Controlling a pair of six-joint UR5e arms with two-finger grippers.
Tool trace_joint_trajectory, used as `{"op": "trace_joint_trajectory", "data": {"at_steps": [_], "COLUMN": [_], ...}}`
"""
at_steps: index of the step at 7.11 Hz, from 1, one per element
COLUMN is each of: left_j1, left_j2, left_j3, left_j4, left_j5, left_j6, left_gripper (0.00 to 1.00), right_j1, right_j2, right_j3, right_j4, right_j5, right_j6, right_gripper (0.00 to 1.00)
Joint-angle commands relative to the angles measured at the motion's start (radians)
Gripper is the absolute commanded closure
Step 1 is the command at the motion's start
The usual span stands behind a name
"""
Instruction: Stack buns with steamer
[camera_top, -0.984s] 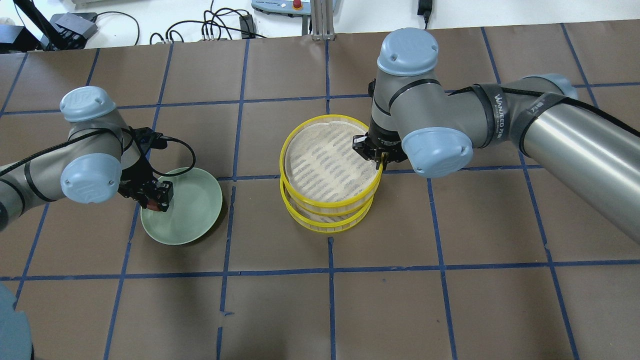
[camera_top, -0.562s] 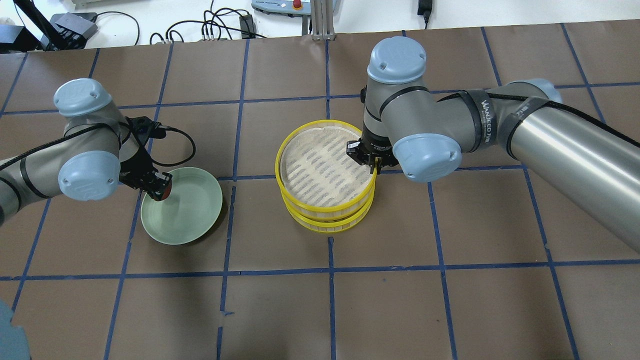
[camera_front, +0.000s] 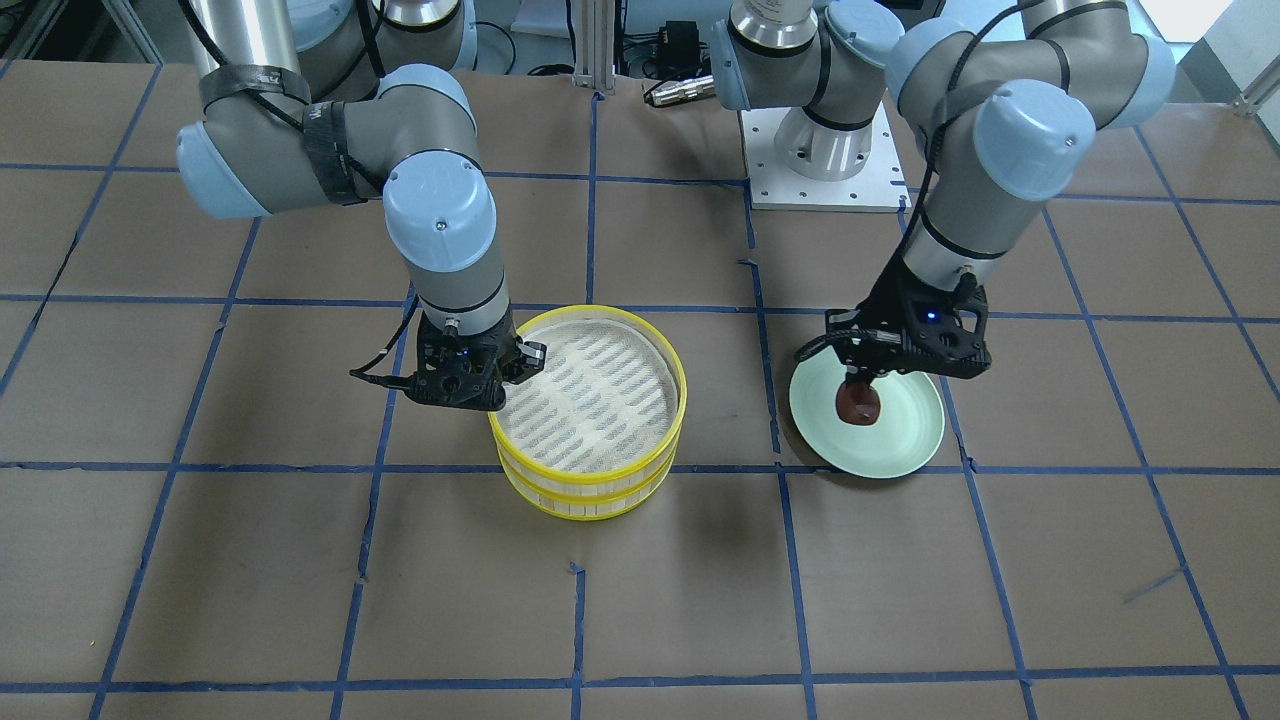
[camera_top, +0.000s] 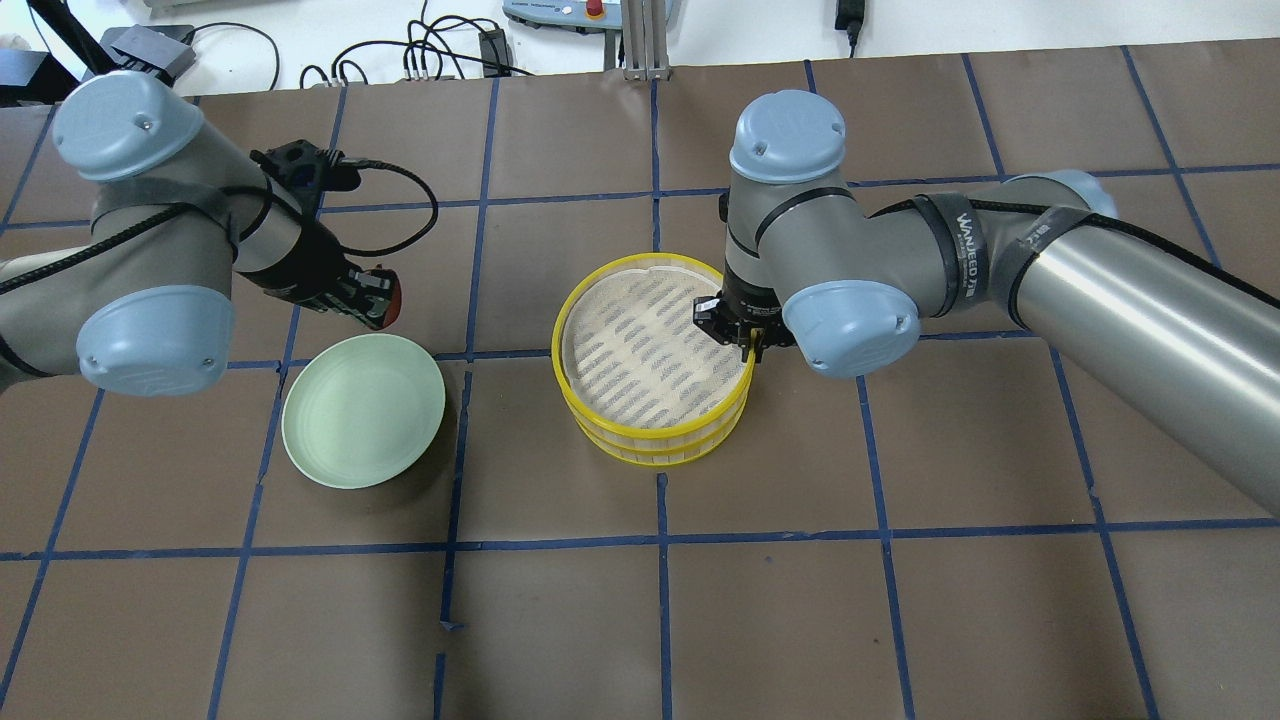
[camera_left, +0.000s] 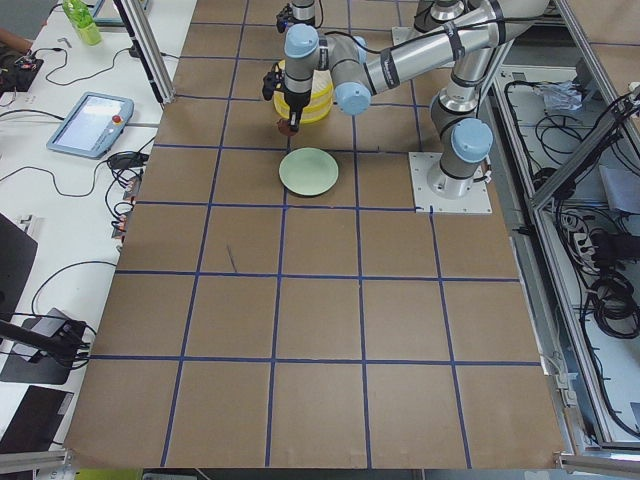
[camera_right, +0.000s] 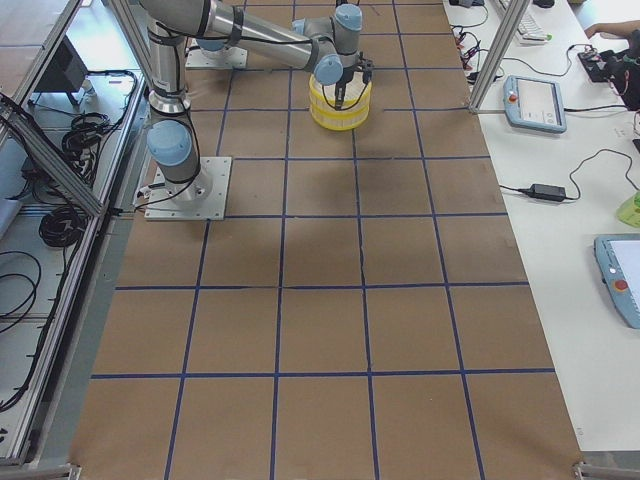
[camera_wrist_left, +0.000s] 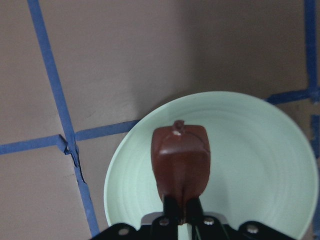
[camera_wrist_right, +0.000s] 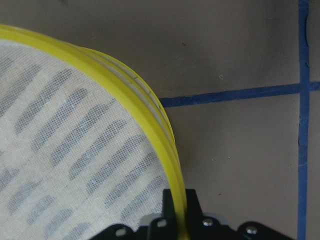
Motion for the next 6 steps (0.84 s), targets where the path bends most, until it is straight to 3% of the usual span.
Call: {"op": "trace_joint_trajectory", "data": {"at_steps": [1, 3, 4, 6], "left_j1": [-0.218, -0.355, -0.375, -0.375], "left_j2": [-0.038, -0.169, -0.200, -0.196], "left_j3": [0.074, 0.108, 0.108, 0.111], "left_j4": [0.030, 0.246, 0.289, 0.285], "left_j5": [-0.036, -0.102, -0.102, -0.099], "left_j6": [-0.306, -0.617, -0.670, -0.666], "left_gripper": [0.89, 0.87, 0.01, 0.00], "right_j1": [0.000, -0.056, -0.123, -0.185], "right_j2": [0.001, -0.058, -0.125, -0.213], "right_j3": [-0.002, -0.054, -0.105, -0.255], "right_j4": [0.000, 0.040, 0.172, 0.461], "right_j5": [0.002, 0.001, 0.017, 0.009], "right_j6": [-0.011, -0.043, -0.066, -0.109], "right_gripper": [0.00, 0.00, 0.00, 0.00]}}
